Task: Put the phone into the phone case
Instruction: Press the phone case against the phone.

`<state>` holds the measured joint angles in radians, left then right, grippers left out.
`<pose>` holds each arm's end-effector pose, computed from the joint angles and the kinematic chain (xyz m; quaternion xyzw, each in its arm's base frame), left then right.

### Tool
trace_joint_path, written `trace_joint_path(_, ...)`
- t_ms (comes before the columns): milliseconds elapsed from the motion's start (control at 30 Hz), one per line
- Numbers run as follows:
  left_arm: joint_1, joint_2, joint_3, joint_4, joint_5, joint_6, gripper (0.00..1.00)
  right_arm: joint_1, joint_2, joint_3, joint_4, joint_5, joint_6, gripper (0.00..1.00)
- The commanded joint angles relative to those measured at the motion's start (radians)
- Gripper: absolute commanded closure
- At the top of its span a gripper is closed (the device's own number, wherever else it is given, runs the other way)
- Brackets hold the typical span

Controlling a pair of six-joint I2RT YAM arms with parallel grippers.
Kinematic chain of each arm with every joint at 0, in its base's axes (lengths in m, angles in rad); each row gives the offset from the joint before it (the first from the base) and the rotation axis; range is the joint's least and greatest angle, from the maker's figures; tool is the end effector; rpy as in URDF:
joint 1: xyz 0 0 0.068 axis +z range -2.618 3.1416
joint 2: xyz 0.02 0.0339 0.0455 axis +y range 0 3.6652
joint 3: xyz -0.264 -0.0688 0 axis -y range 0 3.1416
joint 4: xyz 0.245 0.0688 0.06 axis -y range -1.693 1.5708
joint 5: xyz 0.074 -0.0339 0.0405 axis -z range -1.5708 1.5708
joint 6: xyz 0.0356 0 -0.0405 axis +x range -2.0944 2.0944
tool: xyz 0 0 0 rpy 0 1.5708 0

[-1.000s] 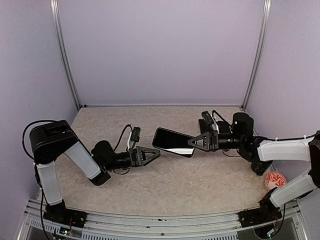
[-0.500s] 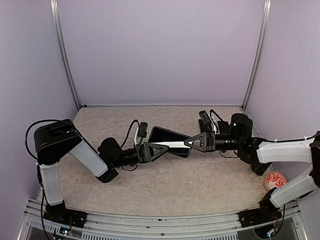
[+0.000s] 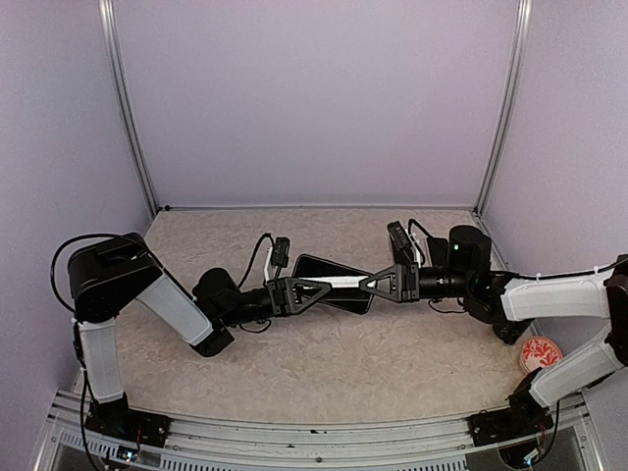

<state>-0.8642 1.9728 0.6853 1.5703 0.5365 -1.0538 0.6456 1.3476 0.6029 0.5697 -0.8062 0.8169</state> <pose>0.2133 -0.2779 0.1672 0.1562 0.5964 -0.7226 0.3126 0.2078 0.1887 0.2318 -0.1909 0.7238 0.6185 0.2393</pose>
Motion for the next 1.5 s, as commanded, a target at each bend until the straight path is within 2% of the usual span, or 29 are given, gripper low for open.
trace_joint_path(0, 0.012, 0.014, 0.001, 0.080, -0.003, -0.004, 0.80, 0.018, 0.011, 0.006, 0.017, -0.021, -0.043, 1.00)
trace_joint_path(200, 0.017, 0.015, -0.005, 0.088, 0.005, -0.014, 0.94, 0.019, 0.022, 0.026, -0.001, -0.040, -0.051, 1.00)
trace_joint_path(400, 0.020, 0.014, -0.010, 0.087, 0.011, -0.017, 1.00, 0.020, 0.028, 0.035, -0.014, -0.052, -0.057, 1.00)
trace_joint_path(500, 0.021, 0.014, -0.013, 0.084, 0.018, -0.016, 1.00, 0.020, 0.022, 0.042, -0.033, -0.068, -0.068, 0.97)
trace_joint_path(700, 0.020, 0.021, -0.018, 0.088, 0.069, -0.015, 1.00, 0.017, 0.022, 0.082, -0.089, -0.163, -0.095, 0.75)
trace_joint_path(800, 0.015, 0.019, -0.024, 0.091, 0.104, -0.011, 1.00, 0.017, 0.036, 0.103, -0.125, -0.219, -0.113, 0.69)
trace_joint_path(1100, 0.009, 0.018, -0.013, 0.054, 0.230, 0.008, 1.00, 0.017, 0.078, 0.129, -0.203, -0.289, -0.155, 0.67)
trace_joint_path(1467, -0.004, -0.002, 0.002, -0.095, 0.280, 0.093, 1.00, 0.017, 0.109, 0.173, -0.276, -0.342, -0.190, 0.66)
